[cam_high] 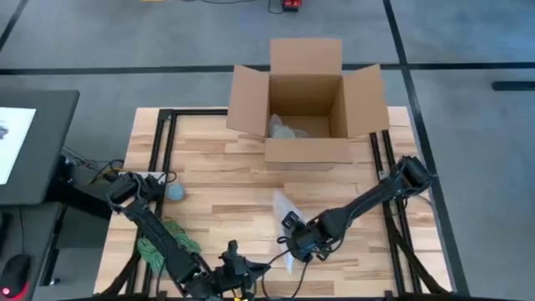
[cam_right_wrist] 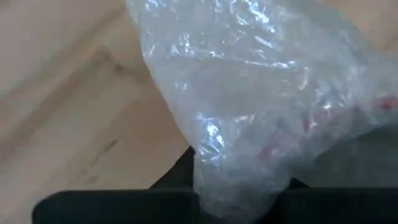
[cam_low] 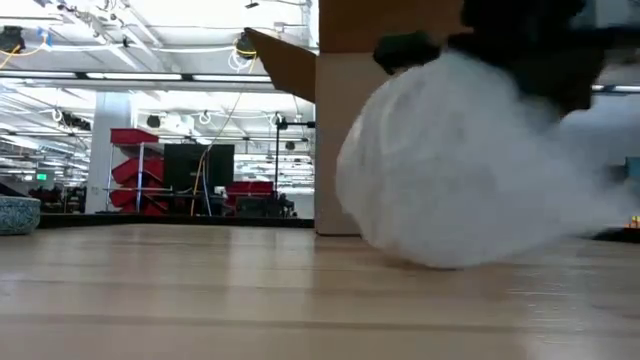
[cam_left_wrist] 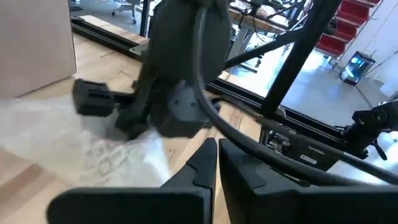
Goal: Wrap mug
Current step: Put the white gray wrapped mug into the cardboard box
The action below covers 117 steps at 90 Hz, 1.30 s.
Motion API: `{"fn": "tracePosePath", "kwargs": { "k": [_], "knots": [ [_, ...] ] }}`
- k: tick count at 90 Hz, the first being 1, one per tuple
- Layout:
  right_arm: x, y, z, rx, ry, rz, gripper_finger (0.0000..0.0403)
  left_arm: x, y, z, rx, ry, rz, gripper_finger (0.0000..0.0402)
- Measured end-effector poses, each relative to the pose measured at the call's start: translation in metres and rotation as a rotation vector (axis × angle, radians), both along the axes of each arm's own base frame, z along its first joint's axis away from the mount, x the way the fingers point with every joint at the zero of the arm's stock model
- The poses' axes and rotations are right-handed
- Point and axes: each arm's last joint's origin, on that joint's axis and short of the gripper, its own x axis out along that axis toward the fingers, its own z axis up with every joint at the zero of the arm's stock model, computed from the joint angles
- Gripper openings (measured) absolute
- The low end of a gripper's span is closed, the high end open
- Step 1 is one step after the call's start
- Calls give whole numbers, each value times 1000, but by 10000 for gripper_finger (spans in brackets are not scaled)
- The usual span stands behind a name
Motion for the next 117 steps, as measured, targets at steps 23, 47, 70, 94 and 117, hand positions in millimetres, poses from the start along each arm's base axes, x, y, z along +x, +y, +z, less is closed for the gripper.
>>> {"fn": "tracePosePath", "kwargs": {
  "k": [23,47,70,94,117],
  "knots": [
    [-53,4,95,136,-215,78,24,-1,-1,0,-4,-1,0,0],
    [-110,-32,232,365,-808,103,24,2,2,0,-6,-1,8,0],
    [-120,-144,300,283,-1113,-347,24,7,7,0,16,7,20,0],
    [-62,-259,245,218,-749,-738,24,14,15,0,58,21,32,0],
    [-28,-320,161,130,-254,-930,24,14,15,0,58,21,32,0]
  ]
}}
